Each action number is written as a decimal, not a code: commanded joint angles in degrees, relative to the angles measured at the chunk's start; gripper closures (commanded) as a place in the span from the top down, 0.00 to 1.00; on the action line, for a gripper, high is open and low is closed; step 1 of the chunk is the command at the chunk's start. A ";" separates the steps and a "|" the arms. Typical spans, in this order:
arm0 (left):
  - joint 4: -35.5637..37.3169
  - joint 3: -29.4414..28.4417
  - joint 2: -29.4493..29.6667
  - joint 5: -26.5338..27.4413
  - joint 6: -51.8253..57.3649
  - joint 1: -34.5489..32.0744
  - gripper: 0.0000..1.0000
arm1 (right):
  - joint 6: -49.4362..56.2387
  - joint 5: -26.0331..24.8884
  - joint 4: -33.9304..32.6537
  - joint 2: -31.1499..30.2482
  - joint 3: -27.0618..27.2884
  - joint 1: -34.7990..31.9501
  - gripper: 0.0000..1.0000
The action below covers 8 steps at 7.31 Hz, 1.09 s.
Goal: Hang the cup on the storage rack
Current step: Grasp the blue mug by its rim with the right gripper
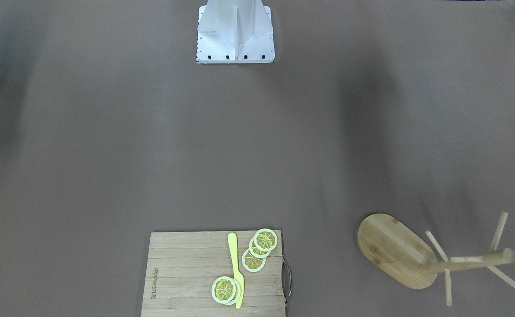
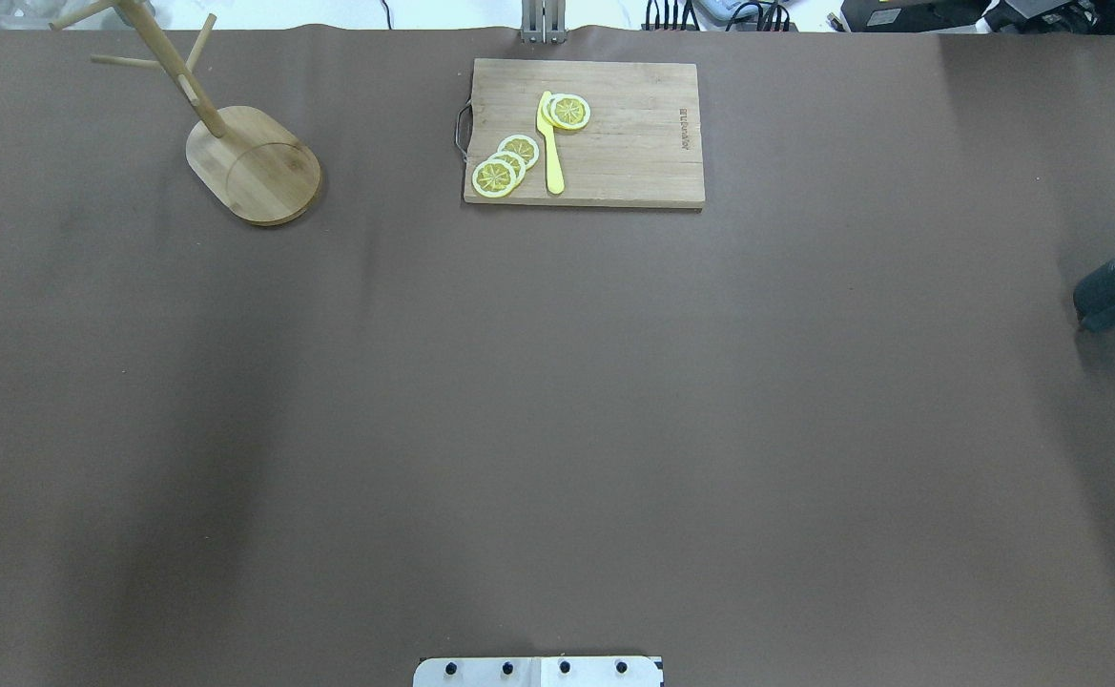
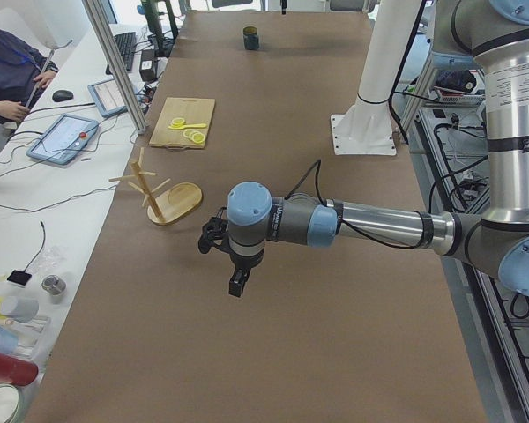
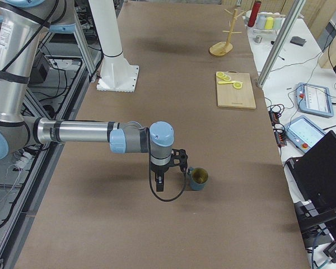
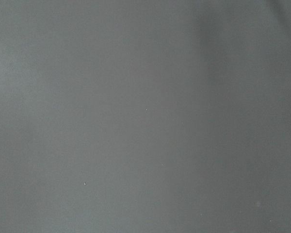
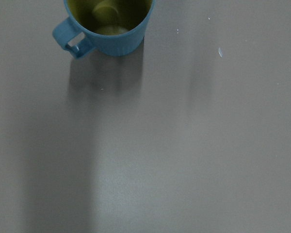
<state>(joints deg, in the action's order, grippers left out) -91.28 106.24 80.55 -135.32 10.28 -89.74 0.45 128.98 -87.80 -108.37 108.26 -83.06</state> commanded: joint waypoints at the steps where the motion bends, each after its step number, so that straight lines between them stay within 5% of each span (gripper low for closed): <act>1: -0.91 2.55 -3.00 -0.73 0.09 0.00 1.00 | -0.01 0.04 0.00 0.00 0.02 0.09 1.00; 8: -0.92 2.57 -3.12 -0.73 -0.09 0.26 1.00 | -0.01 0.04 0.09 0.79 1.25 0.09 1.00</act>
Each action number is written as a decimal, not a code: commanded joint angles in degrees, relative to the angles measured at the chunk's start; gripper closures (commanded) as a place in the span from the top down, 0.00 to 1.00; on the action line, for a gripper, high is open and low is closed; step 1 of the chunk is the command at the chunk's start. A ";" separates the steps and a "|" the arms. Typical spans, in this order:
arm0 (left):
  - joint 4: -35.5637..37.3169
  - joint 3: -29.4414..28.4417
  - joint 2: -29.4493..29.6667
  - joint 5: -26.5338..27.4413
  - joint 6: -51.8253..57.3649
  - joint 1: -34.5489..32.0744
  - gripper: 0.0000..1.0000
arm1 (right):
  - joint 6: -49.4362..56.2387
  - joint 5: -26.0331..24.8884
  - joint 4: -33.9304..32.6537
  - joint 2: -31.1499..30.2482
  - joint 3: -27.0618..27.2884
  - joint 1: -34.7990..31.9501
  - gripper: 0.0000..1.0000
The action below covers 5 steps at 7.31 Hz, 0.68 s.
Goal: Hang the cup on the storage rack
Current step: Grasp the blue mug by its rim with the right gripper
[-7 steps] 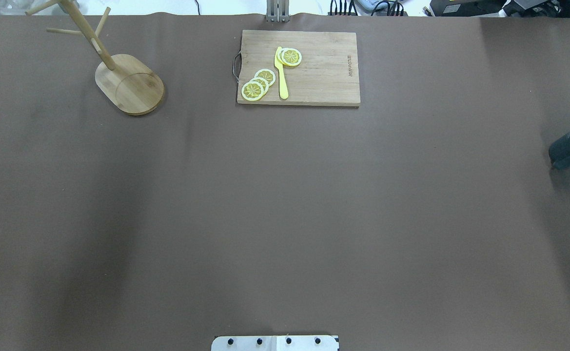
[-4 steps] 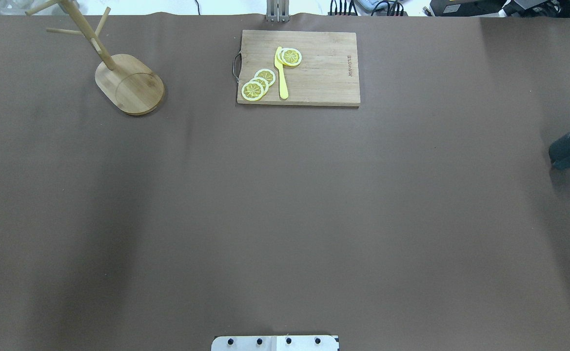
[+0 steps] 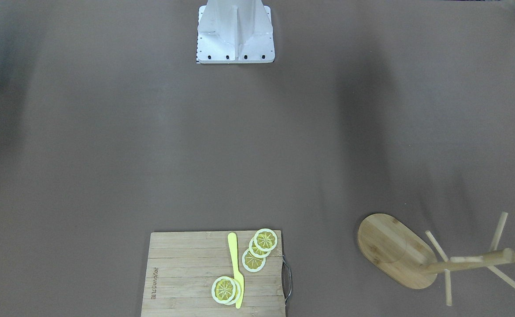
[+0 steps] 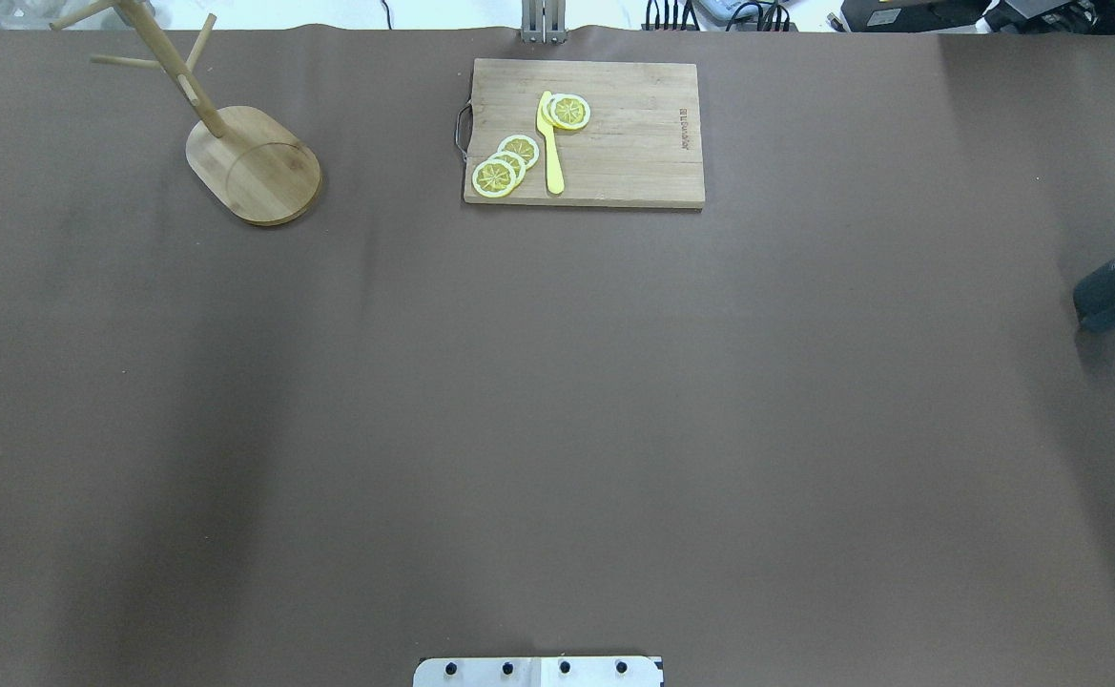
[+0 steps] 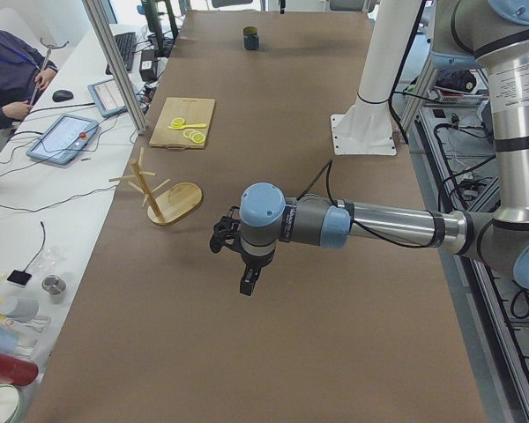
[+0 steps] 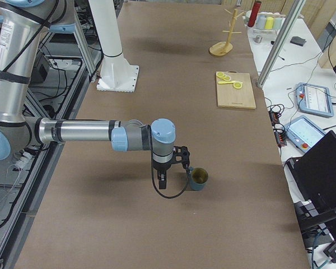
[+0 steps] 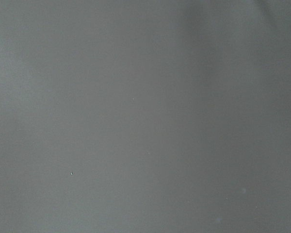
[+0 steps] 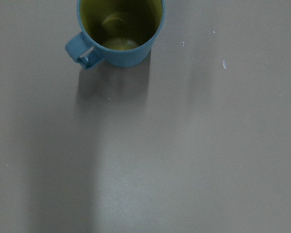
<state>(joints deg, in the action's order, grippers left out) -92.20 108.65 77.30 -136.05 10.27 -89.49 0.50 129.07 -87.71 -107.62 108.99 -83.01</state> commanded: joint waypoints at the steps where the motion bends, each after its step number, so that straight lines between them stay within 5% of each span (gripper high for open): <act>1: -0.08 0.34 0.48 0.00 -0.25 0.01 1.00 | -0.06 -0.13 0.00 0.47 0.52 0.04 1.00; 5: -2.09 0.25 4.16 0.00 -0.61 -0.07 1.00 | -0.15 -0.40 3.23 4.42 1.32 -0.05 1.00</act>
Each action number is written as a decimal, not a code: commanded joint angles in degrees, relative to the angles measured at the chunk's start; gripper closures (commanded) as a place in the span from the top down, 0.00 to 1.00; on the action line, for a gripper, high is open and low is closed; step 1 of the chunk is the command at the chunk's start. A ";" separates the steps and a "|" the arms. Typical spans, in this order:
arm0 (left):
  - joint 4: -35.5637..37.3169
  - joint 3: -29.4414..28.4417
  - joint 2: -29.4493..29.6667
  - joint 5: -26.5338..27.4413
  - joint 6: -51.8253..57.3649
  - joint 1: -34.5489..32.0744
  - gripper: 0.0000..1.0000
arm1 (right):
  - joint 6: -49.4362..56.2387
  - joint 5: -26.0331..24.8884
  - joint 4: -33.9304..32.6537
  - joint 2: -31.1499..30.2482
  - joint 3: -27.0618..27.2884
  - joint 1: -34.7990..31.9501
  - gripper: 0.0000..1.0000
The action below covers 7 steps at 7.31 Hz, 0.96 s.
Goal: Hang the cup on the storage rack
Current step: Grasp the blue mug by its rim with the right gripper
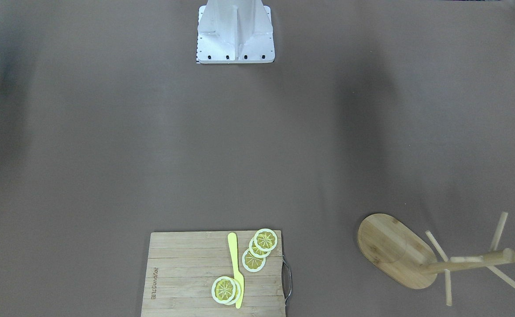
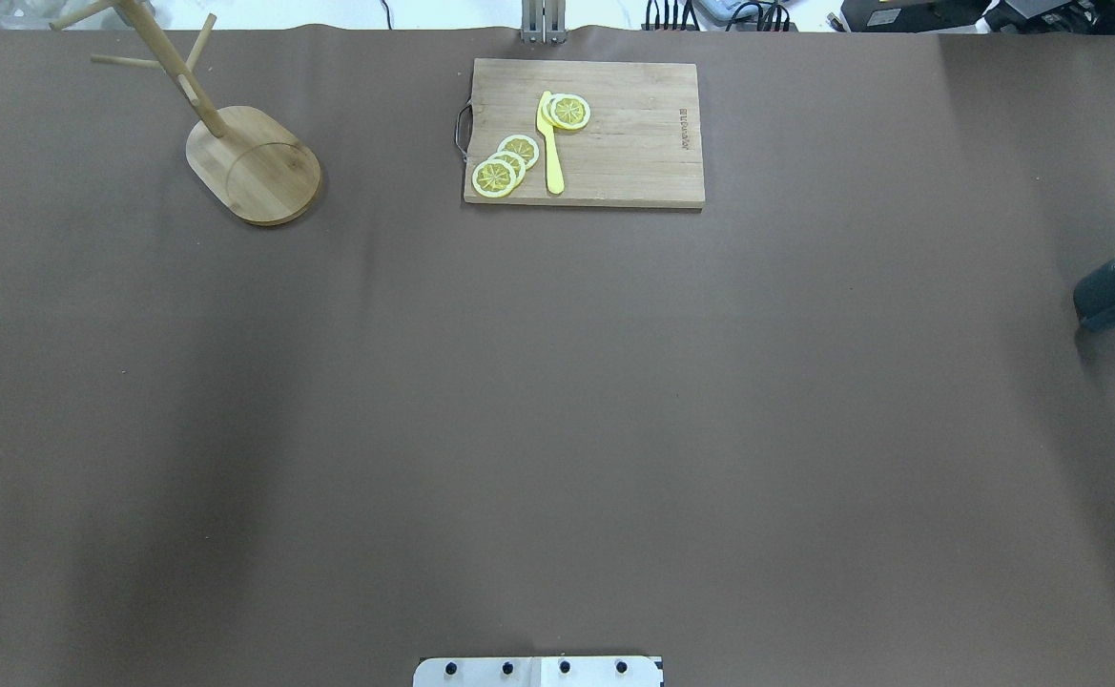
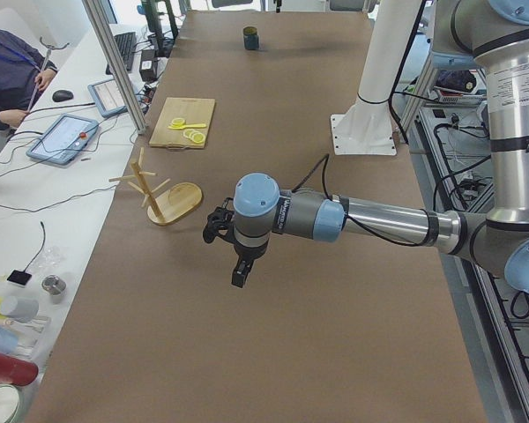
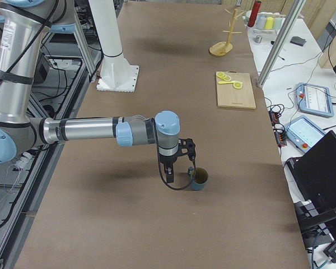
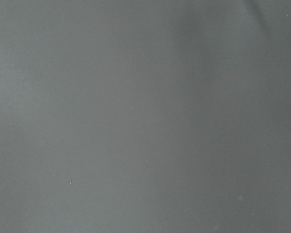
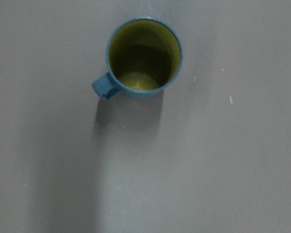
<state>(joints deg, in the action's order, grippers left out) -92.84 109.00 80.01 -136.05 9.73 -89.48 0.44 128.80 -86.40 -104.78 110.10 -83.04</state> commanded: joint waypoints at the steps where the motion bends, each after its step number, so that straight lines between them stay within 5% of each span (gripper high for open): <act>1: -3.03 -0.37 2.07 0.00 -0.06 0.01 1.00 | -0.18 -0.04 2.72 1.69 0.20 -0.01 1.00; 4: -19.25 -7.28 2.43 0.00 -0.32 0.01 1.00 | -0.18 0.23 5.10 2.47 -0.23 -0.01 1.00; 7: -19.66 -8.10 2.52 -1.31 -1.64 0.01 1.00 | 0.00 0.23 5.36 2.21 -0.58 -0.01 1.00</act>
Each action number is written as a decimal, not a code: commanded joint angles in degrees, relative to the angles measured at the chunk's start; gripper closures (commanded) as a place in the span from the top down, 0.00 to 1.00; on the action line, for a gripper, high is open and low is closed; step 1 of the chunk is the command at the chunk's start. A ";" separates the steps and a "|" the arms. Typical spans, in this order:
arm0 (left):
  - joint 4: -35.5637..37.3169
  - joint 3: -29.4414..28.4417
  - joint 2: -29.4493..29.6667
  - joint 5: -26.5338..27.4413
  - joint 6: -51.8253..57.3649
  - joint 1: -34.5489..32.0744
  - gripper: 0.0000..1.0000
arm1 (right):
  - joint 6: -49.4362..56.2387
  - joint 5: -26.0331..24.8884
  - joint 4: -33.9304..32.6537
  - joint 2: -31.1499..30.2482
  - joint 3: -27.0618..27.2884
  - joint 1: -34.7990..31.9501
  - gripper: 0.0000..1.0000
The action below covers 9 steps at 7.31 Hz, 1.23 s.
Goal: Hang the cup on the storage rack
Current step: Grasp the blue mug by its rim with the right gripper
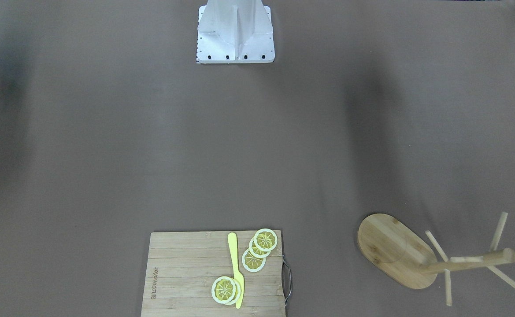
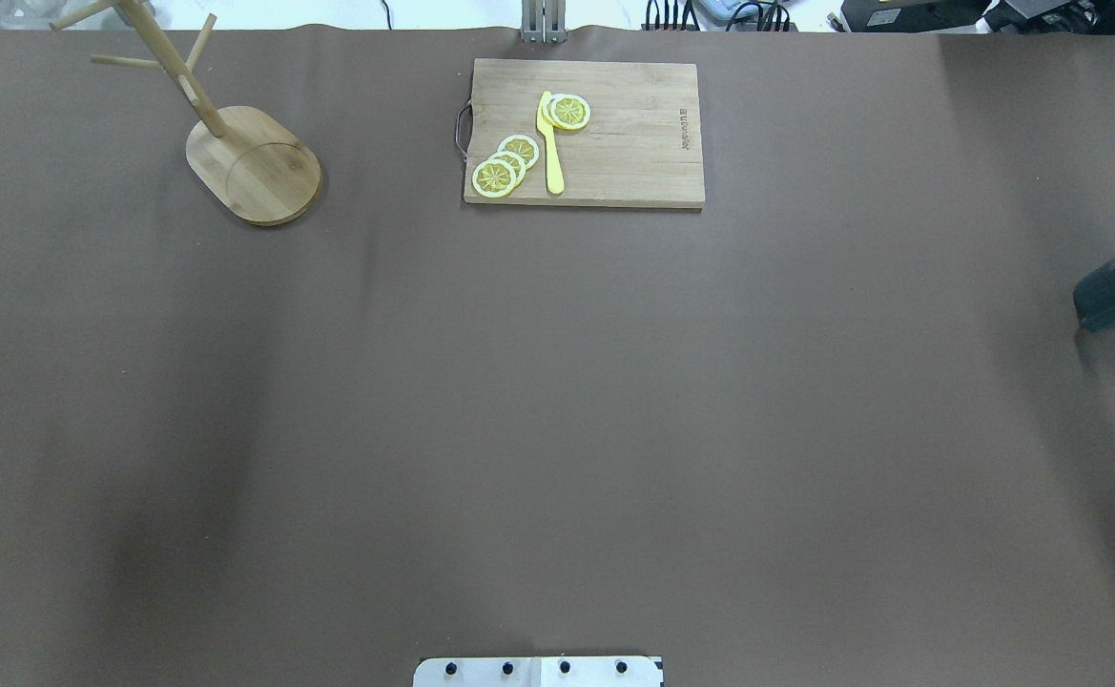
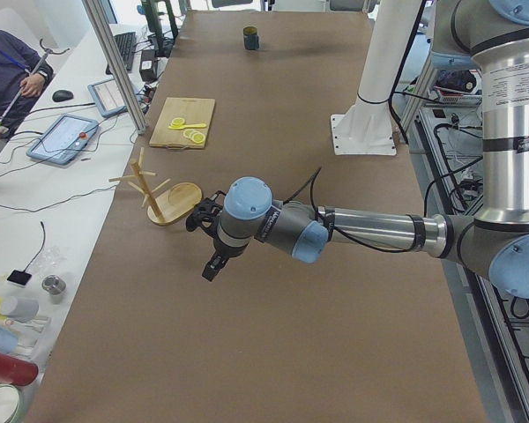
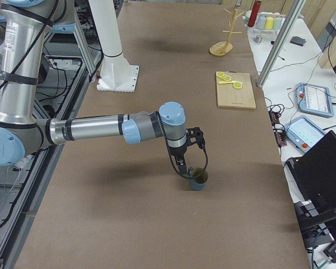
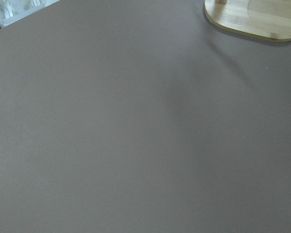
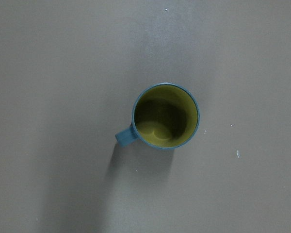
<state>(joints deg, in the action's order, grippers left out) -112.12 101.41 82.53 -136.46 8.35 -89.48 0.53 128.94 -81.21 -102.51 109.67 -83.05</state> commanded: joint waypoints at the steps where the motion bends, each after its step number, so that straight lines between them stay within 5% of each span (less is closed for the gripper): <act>1: -0.30 -0.77 -0.09 -1.52 -0.27 0.00 1.00 | -0.18 0.08 0.35 0.12 0.28 0.00 1.00; 7: -4.78 -0.51 -1.67 -1.35 -0.44 -0.08 1.00 | -0.26 0.61 0.35 0.38 -1.83 0.35 1.00; 9: -4.78 -0.42 -1.67 -1.35 -0.53 -0.08 1.00 | -0.53 1.92 2.97 4.14 -8.29 0.52 1.00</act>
<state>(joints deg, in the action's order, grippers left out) -116.81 100.95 80.88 -137.79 7.85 -89.56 0.17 129.96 -80.26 -100.52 105.52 -82.61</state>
